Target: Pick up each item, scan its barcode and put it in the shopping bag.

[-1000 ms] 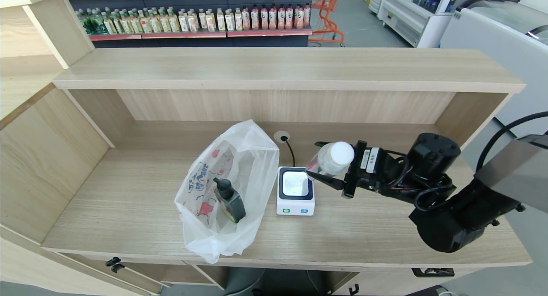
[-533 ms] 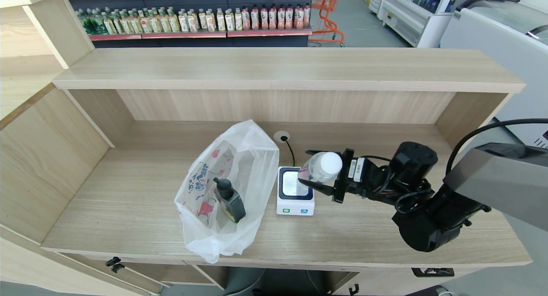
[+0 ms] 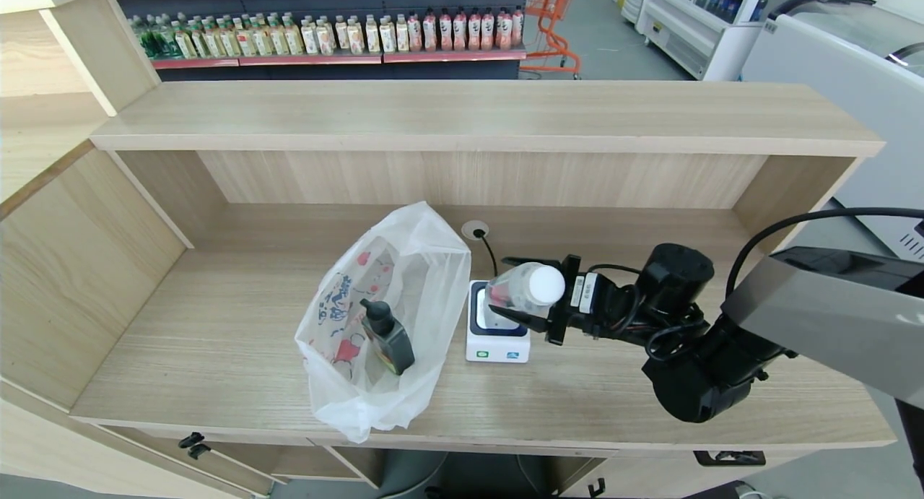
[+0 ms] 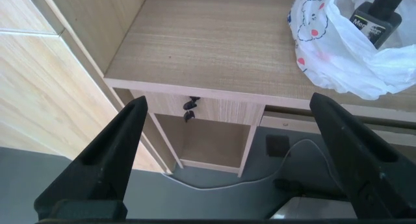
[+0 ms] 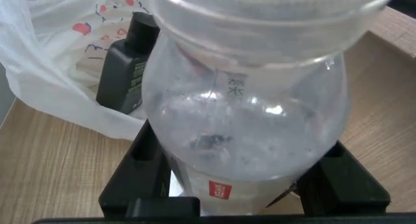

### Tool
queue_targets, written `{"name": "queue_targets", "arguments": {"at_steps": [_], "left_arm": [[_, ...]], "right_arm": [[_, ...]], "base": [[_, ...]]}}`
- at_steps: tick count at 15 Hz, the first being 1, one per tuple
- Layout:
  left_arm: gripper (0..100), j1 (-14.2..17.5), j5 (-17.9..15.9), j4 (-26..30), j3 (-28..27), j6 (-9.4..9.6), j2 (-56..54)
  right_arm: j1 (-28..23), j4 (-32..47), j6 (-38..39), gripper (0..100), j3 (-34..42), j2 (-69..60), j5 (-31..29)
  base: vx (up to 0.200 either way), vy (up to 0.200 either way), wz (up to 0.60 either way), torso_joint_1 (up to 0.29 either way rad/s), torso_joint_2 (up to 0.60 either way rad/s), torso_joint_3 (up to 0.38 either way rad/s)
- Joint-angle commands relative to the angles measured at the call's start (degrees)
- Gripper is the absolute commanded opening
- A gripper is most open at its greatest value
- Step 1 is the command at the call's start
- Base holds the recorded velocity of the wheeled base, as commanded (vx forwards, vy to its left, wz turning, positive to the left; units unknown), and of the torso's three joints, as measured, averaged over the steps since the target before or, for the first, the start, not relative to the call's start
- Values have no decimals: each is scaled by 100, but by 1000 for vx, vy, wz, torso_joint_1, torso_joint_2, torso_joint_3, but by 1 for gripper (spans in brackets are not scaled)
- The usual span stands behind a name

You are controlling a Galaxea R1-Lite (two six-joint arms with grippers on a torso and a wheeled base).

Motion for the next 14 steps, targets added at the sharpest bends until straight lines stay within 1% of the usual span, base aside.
{"name": "queue_targets", "arguments": {"at_steps": [1, 5, 6, 8, 10, 11, 12, 13, 14], "left_arm": [[100, 5, 3, 1, 0, 4, 0], [100, -4, 3, 1, 0, -5, 0], [100, -4, 3, 1, 0, 4, 0], [100, -4, 3, 1, 0, 4, 0], [100, -4, 3, 1, 0, 4, 0], [100, -4, 3, 1, 0, 4, 0], [100, -4, 3, 1, 0, 4, 0], [100, 5, 3, 1, 0, -5, 0], [100, -4, 3, 1, 0, 4, 0]], "right_arm": [[-6, 10, -8, 0, -3, 7, -5], [-41, 10, 27, 0, 41, -116, -49], [-120, 10, 98, 0, 93, -221, -49], [-454, 10, 766, 0, 480, -933, -93], [-524, 10, 1442, 0, 621, -1610, -119], [-516, 10, 2225, 0, 752, -2287, -260], [-507, 10, 2708, 0, 884, -2665, -532], [-489, 133, 3051, 0, 1034, -2990, -805], [-498, 529, 3227, 0, 1297, -3280, -1103]], "base": [[0, 0, 0, 0, 0, 0], [0, 0, 0, 0, 0, 0], [0, 0, 0, 0, 0, 0], [0, 0, 0, 0, 0, 0], [0, 0, 0, 0, 0, 0], [0, 0, 0, 0, 0, 0], [0, 0, 0, 0, 0, 0], [0, 0, 0, 0, 0, 0], [0, 0, 0, 0, 0, 0]]}}
